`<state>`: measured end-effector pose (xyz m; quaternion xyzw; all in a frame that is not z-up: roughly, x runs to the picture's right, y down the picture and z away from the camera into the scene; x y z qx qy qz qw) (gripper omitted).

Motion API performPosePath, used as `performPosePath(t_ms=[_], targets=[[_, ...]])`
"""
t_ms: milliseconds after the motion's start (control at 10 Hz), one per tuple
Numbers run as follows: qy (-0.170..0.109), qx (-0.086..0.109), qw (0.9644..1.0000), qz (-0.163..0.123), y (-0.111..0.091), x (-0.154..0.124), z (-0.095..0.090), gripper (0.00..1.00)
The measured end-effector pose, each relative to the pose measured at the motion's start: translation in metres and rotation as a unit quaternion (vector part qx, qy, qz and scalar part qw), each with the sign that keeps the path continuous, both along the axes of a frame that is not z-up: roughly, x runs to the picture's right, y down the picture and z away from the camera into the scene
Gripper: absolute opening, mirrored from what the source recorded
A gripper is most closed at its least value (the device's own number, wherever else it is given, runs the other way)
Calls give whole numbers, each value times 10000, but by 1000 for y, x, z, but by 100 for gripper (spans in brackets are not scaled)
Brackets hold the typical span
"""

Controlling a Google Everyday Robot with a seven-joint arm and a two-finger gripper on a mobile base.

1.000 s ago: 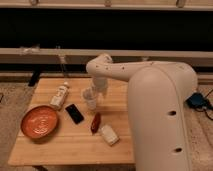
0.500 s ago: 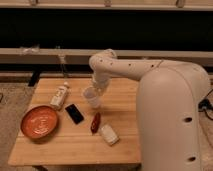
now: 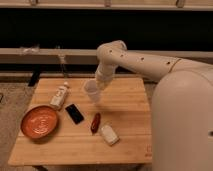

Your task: Pick up the ceramic cup

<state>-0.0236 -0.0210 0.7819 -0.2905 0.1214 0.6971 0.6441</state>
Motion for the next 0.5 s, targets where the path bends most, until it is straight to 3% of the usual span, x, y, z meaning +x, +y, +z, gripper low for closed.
performPosePath(t_ms=[500], targets=[[-72,7,10000,-16,-4,-2,-6,0]])
